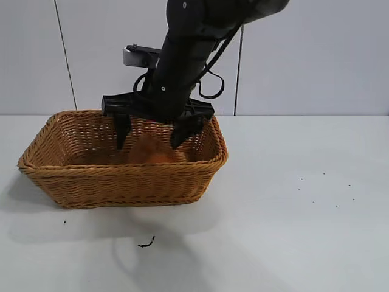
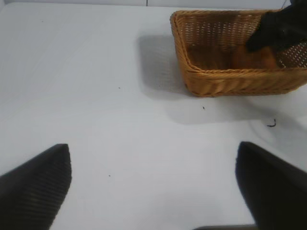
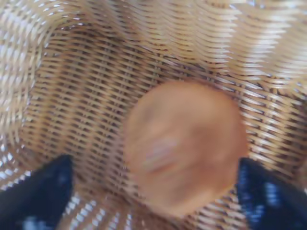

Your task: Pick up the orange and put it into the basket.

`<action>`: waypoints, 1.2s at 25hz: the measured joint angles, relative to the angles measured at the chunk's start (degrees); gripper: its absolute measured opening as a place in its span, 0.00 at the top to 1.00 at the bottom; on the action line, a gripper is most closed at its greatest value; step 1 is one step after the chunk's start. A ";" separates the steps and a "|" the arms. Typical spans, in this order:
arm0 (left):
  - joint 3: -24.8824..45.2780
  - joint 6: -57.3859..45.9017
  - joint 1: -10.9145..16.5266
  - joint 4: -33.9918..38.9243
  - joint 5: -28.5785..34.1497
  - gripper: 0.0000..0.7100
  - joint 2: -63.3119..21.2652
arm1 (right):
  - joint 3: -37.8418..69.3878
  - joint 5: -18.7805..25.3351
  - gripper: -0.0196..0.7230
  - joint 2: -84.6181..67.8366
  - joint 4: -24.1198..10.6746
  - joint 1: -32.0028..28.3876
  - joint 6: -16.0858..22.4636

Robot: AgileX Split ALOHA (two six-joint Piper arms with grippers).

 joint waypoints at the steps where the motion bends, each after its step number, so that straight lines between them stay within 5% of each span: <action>1: 0.00 0.00 0.00 0.00 0.00 0.06 0.00 | -1.60 2.12 0.04 -0.18 -1.33 -0.11 0.00; 7: 0.00 0.00 0.00 0.00 0.00 0.06 0.00 | -3.59 7.02 0.04 -0.58 -4.39 -5.28 0.10; 22: 0.00 0.00 0.00 0.00 0.00 0.06 0.00 | -3.59 7.15 0.04 -0.58 -5.24 -30.80 -0.25; 30: 0.00 0.00 0.00 0.00 0.00 0.06 0.00 | 1.22 7.13 0.04 -1.45 -2.83 -34.41 -2.39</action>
